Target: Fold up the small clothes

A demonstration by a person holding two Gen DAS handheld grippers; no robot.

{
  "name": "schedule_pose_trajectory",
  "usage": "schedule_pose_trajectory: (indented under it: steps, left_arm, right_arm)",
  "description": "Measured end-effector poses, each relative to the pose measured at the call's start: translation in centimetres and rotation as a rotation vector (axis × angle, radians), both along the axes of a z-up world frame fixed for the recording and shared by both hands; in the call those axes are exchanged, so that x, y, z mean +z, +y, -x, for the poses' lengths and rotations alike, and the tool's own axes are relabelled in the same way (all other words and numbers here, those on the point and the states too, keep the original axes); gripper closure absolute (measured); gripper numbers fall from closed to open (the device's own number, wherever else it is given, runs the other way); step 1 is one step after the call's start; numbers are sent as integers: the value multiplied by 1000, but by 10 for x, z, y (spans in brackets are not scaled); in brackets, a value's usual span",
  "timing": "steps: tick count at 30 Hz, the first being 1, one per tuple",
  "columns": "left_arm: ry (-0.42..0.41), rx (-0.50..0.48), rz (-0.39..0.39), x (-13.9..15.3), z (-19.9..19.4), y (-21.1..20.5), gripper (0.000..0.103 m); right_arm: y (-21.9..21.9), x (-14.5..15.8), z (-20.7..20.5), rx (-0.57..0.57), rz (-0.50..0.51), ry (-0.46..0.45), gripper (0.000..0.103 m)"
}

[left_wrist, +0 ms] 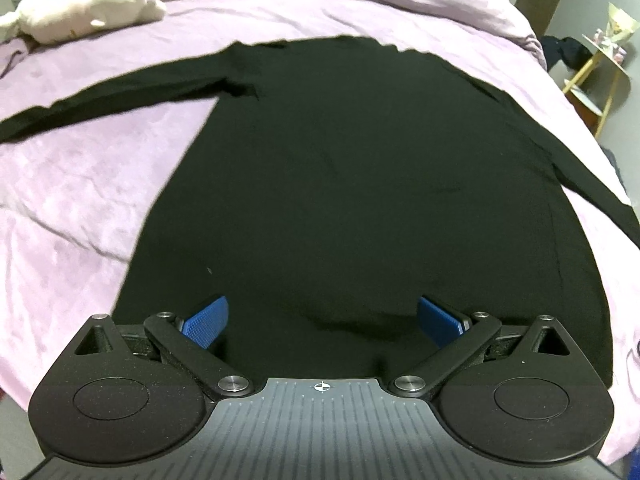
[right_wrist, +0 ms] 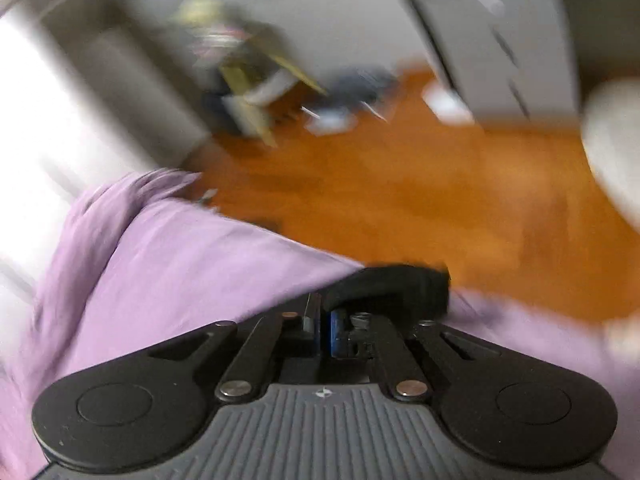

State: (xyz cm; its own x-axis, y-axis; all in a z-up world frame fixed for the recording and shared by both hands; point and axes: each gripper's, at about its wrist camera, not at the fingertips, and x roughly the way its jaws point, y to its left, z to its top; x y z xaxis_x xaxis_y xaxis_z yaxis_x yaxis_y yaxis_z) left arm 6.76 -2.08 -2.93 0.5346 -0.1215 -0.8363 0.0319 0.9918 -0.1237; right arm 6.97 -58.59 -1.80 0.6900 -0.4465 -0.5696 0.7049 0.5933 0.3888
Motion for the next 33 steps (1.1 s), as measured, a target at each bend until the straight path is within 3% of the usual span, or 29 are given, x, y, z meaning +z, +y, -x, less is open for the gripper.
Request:
schedule_pose_trajectory:
  steps: [3,6,8,9,10,11,15,20,25,30,33]
  left_arm:
    - [-34,8,10,8,-6,7,0]
    - [-71,15,33,17,-13,13,0]
    - [-100,11,53,24,-19,16,0]
    - [-114,6,60,26,-23,16,0]
    - [-123,-2,64,28,-27,16,0]
    - [-128,-10,67,29,-30,15,0]
    - [-97,-47,133,24,-50,9,1]
    - [-15,-132,302,10,-96,-25,12]
    - [130,-163,461,-19,-160,-66,29]
    - [257,-121,499,-53,-202,-94,47]
    - [261,-105,489,-62,-211,-99,57]
  right_arm:
    - [96,41,-35,328,337,25,99]
    - [193,45,-47,681,555,44,98]
    - [258,23,-50,923,664,136,83]
    - [280,10,-50,1006,688,190,63]
    - [296,-3,-50,1071,702,241,53]
    - [307,-12,-49,1117,705,284,53]
    - [306,-18,-35,1138,567,302,53]
    - [237,-12,-26,906,195,255,53]
    - [171,-23,-7,723,-167,123,55]
    - [155,-42,14,667,-326,41,61]
    - [156,-47,14,646,-344,44,60]
